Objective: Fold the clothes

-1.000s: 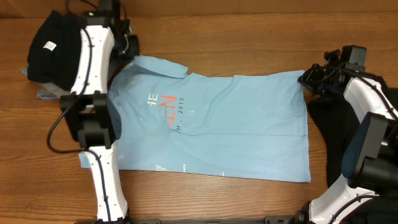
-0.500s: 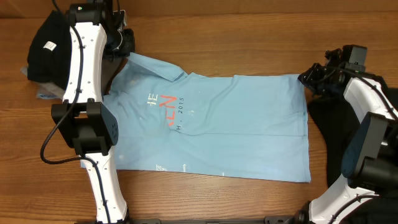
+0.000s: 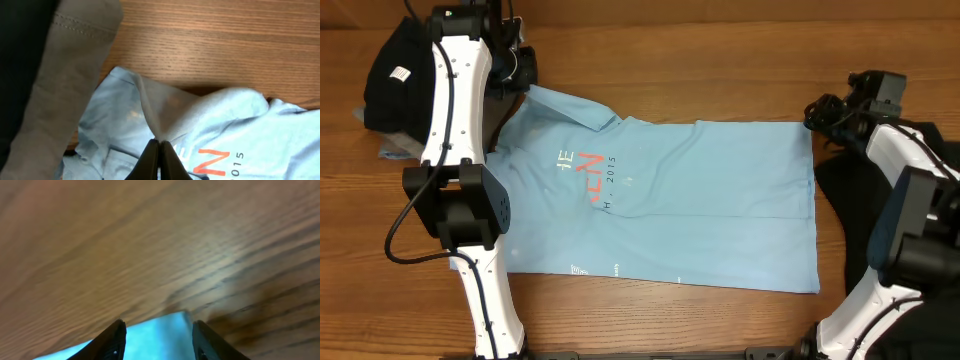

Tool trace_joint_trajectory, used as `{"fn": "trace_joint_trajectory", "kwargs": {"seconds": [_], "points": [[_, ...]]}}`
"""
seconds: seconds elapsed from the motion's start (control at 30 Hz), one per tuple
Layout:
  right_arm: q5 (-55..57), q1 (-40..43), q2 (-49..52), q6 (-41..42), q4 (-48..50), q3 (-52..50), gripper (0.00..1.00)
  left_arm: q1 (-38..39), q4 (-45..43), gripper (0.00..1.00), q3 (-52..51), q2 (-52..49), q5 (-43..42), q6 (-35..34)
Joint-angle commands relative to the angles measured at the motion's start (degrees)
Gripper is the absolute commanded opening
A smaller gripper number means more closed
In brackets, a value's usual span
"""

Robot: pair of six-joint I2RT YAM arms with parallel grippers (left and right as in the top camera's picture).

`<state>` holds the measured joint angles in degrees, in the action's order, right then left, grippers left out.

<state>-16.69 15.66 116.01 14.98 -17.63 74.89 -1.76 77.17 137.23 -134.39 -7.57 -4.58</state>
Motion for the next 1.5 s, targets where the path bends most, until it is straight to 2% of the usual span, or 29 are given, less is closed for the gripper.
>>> {"fn": "trace_joint_trajectory", "kwargs": {"seconds": [0.0, 0.07, 0.37, 0.5, 0.73, 0.97, 1.0, 1.03, 1.07, 1.1, 1.23, 1.47], "points": [[2.08, -0.26, 3.3, 0.04, 0.46, 1.31, 0.46, -0.09, 0.2, 0.04, 0.28, 0.48, -1.51, -0.11], [1.84, -0.33, 3.89, 0.04, 0.26, 1.31, 0.45, -0.09, 0.2, 0.04, 0.28, 0.48, -1.51, -0.11], [-3.23, -0.31, 4.02, -0.92, -0.44, 1.31, 0.29, -0.09, 0.42, 0.04, 0.28, 0.48, -5.62, -0.15], [-5.95, -0.31, 4.02, -1.53, -0.22, 1.31, 0.27, -0.09, 0.76, 0.04, 0.28, 0.48, -6.03, -0.17], [-5.92, -0.02, 3.69, -1.62, -1.38, 1.38, 0.04, -0.11, 2.25, 0.04, 0.28, 0.48, -6.03, -0.13], [-5.9, 0.72, 0.17, -1.86, -2.36, 1.38, 0.04, -0.11, 2.4, 0.04, 0.28, 0.66, -6.25, -0.17], [-5.88, 0.72, -0.13, -1.95, -2.21, 1.38, 0.04, -0.11, 2.38, 0.04, 0.28, 0.68, -6.25, -0.17], [-5.88, 0.76, -0.31, -1.92, -2.16, 1.38, 0.15, -0.11, 2.38, 0.04, 0.28, 0.7, -6.27, -0.17], [-5.88, 0.83, -0.31, -1.9, -1.97, 1.38, 0.44, -0.11, 2.4, 0.04, 0.28, 0.68, -6.27, -0.17], [-5.46, 0.87, -0.28, -1.9, -1.88, 1.38, 0.52, -0.11, 2.43, 0.04, 0.28, 0.68, -6.27, -0.15], [-0.92, 0.87, -0.15, -1.92, -1.46, 1.36, 0.52, -0.11, 2.4, 0.04, 0.28, 0.68, -6.25, -0.15], [-0.46, 0.74, 0.59, -1.9, 2.01, 1.36, 0.49, -0.11, 2.27, 0.04, 0.28, 0.68, -6.23, -0.15]]}}
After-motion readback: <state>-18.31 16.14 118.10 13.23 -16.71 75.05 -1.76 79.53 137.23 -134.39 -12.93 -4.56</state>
